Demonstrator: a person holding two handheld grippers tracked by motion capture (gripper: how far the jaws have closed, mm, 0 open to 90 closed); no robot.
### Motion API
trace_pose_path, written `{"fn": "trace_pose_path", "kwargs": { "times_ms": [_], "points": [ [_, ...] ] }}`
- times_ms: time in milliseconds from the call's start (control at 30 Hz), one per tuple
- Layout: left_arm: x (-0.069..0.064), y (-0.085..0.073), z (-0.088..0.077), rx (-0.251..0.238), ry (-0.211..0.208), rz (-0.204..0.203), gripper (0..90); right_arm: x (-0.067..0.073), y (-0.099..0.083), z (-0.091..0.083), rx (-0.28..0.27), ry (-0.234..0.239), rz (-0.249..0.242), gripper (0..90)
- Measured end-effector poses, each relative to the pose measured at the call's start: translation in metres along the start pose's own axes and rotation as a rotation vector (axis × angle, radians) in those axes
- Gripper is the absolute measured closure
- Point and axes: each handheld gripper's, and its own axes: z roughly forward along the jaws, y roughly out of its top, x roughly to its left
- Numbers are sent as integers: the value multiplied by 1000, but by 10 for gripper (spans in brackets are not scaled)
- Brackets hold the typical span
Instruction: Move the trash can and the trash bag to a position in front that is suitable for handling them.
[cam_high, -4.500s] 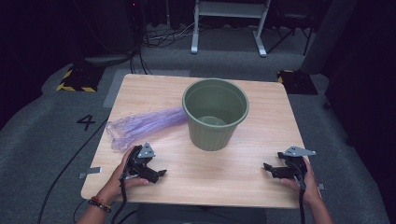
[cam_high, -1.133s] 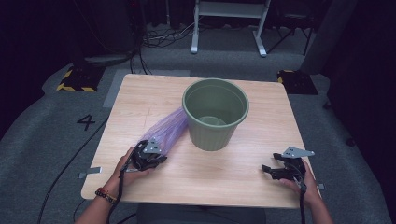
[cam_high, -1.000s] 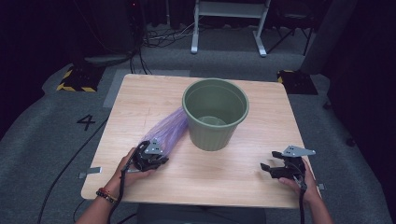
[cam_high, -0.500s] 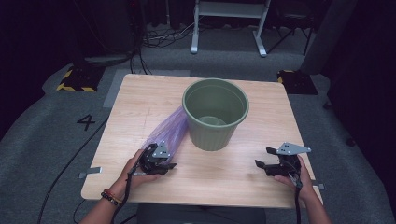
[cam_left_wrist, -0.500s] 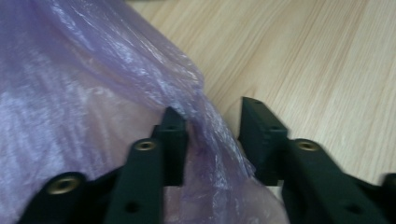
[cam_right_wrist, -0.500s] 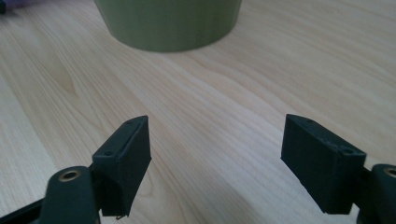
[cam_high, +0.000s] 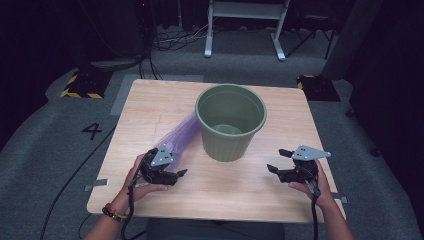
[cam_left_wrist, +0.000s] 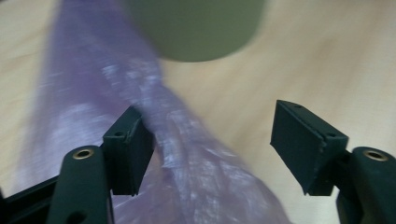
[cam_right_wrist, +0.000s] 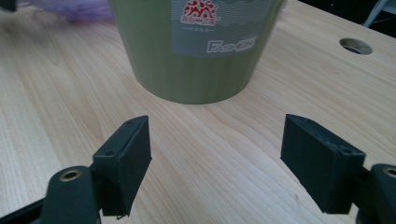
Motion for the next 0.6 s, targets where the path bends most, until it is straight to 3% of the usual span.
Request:
{"fn": "trace_pose_path", "kwargs": {
  "times_ms": [33, 67, 100, 133, 167, 200, 233, 300, 367, 400, 433, 467, 533, 600],
  "points": [
    [7, -2, 0, 12, 35, -32, 274, 1, 0, 1, 4, 6, -3, 248],
    [16, -5, -1, -2, 36, -80, 260, 2, -1, 3, 10, 8, -7, 249],
    [16, -5, -1, -2, 36, -80, 277, 2, -2, 4, 14, 12, -11, 251],
    [33, -14, -1, -1, 89, -155, 282, 3, -3, 5, 19, 16, -8, 253],
    [39, -17, -1, -6, 62, -184, 282, 3, -4, 6, 22, 18, -5, 254],
    [49, -24, 2, -3, 20, -244, 282, 3, -5, 6, 22, 20, -5, 254],
    [54, -28, 5, 18, 12, -261, 279, 3, -6, 7, 24, 22, -5, 255],
    [59, -34, 10, 58, -6, -263, 263, 3, -8, 8, 26, 29, 1, 255],
    [60, -36, 13, 84, 7, -252, 270, 3, -9, 8, 31, 33, -2, 255],
    [61, -40, 19, 103, -23, -257, 277, 4, -10, 9, 35, 33, -3, 256],
    [61, -40, 19, 103, -23, -257, 307, 4, -10, 9, 35, 33, -3, 256],
    [60, -41, 25, 135, -22, -240, 371, 3, -12, 10, 44, 34, -2, 260],
    [59, -40, 26, 135, 5, -220, 456, 3, -15, 11, 49, 38, 1, 265],
    [60, -40, 25, 137, 3, -223, 580, 3, -17, 12, 57, 35, -1, 270]
  ]
}}
